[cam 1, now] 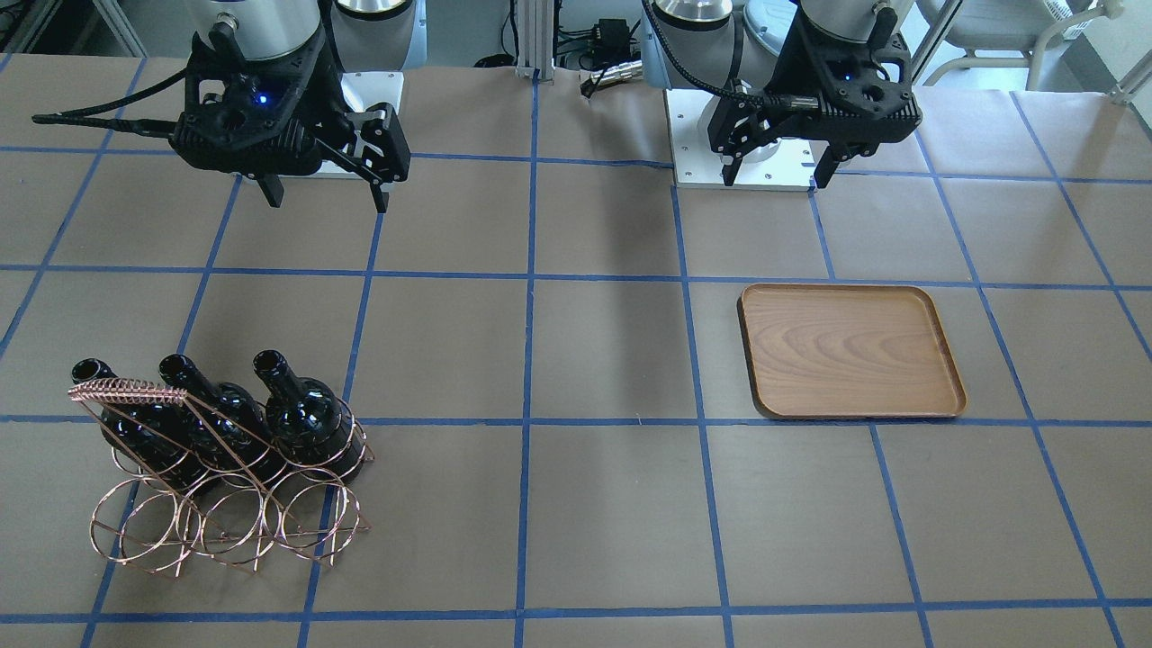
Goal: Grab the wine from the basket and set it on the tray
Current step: 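Lower the right gripper over the middle bottle in the copper rack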
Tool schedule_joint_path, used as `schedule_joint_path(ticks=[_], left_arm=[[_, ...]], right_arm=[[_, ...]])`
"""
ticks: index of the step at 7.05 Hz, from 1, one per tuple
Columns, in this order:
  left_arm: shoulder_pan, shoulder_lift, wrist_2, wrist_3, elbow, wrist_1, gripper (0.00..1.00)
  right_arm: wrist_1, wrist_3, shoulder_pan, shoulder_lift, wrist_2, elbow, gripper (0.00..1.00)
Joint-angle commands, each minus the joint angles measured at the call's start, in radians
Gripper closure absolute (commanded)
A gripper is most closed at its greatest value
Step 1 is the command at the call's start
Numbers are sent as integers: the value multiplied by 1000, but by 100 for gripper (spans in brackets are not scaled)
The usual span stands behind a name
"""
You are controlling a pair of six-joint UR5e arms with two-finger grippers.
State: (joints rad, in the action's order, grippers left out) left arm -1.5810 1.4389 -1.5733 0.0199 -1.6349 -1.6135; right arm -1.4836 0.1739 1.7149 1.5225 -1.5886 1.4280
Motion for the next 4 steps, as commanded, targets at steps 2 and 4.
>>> schedule_joint_path(ticks=[2,4], left_arm=[[1,0,-1,0,0,-2,0],[1,0,-4,0,-2,-3,0]], right_arm=[[-20,-14,0,-5,2,0,0],[-44,-141,-17,-28,-13,-3,0]])
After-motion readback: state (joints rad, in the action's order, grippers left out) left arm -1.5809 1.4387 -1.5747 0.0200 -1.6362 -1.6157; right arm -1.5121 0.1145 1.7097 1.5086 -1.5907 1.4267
